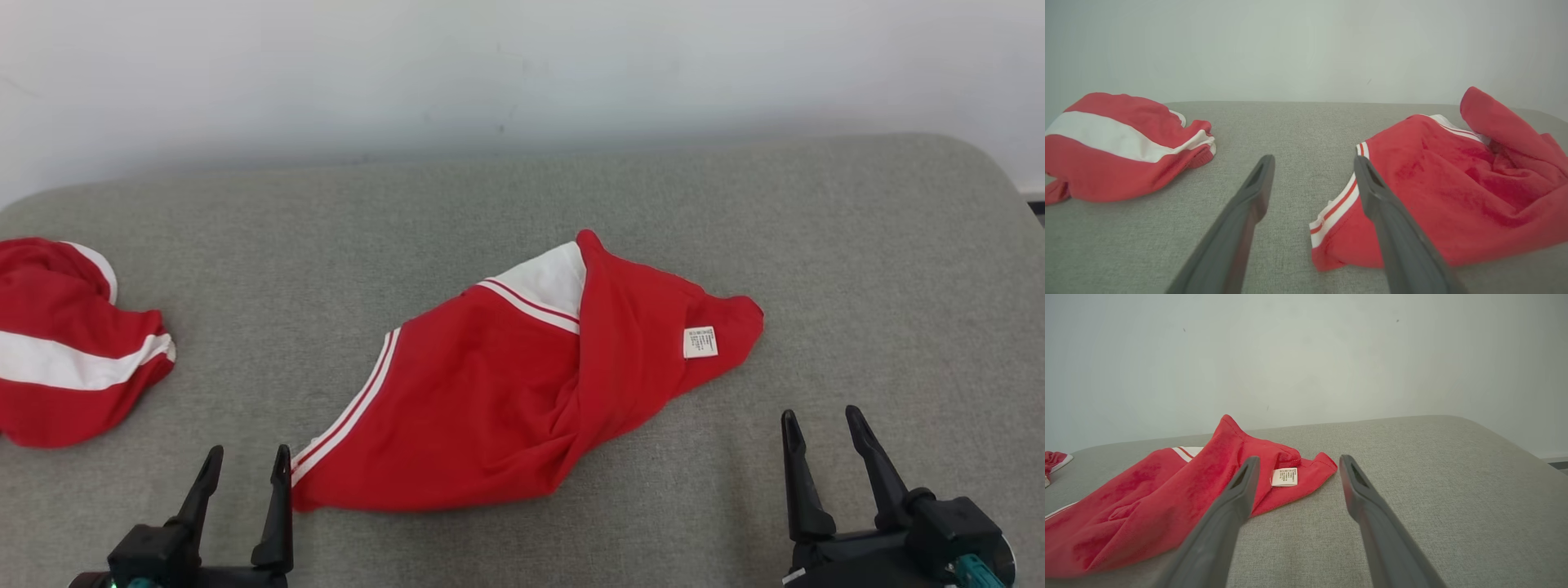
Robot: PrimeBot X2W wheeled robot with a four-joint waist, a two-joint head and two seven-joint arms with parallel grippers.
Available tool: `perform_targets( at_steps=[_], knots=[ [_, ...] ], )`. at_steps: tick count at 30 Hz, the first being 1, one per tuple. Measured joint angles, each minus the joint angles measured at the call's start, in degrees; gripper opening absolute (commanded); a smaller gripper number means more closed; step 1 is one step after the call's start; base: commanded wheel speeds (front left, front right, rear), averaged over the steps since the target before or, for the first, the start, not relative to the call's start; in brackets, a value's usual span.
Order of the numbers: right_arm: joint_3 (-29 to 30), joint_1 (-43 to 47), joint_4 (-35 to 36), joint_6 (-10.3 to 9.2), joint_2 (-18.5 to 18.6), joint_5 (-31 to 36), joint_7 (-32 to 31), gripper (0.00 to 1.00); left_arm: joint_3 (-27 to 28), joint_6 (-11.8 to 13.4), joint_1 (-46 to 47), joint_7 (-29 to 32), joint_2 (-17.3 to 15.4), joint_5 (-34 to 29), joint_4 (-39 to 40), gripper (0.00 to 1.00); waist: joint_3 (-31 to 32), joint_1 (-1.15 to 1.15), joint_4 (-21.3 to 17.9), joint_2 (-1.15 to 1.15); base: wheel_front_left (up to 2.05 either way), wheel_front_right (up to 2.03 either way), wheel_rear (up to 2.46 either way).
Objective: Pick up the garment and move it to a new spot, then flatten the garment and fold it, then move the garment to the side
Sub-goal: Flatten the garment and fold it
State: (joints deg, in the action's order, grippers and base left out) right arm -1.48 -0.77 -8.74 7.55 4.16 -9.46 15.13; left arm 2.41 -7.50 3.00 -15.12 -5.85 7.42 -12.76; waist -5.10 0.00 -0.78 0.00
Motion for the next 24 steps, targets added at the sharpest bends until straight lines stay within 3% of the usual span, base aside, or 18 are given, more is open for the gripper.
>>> perform_targets(
  at_steps=[17,18,20,24],
  knots=[
    [-0.6,-2.7,-0.3,0.00,-0.7,0.4,0.0,1.00,-2.3,0.0,5.7,0.0,-1.4,5.2,-16.6,1.00,-5.2,0.01,-3.0,0.01,0.00,0.00,0.00],
    [-0.6,-2.7,-0.3,0.00,-0.7,0.4,0.0,1.00,-2.9,0.0,6.1,0.0,-1.4,5.7,-17.2,0.93,-5.3,0.01,-3.0,0.00,0.00,0.00,0.00],
    [-0.6,-2.8,-0.4,0.00,-0.8,0.5,0.0,1.00,-4.0,0.0,6.6,0.0,-1.4,6.9,-18.3,0.00,-5.3,0.01,-2.9,0.01,0.00,0.00,0.00],
    [-0.4,-2.9,-0.5,0.00,-0.9,0.5,0.0,1.00,-5.9,0.0,7.7,0.0,-1.5,8.9,-17.0,0.00,-5.4,0.01,-2.3,0.00,0.00,0.00,0.00]
  ],
)
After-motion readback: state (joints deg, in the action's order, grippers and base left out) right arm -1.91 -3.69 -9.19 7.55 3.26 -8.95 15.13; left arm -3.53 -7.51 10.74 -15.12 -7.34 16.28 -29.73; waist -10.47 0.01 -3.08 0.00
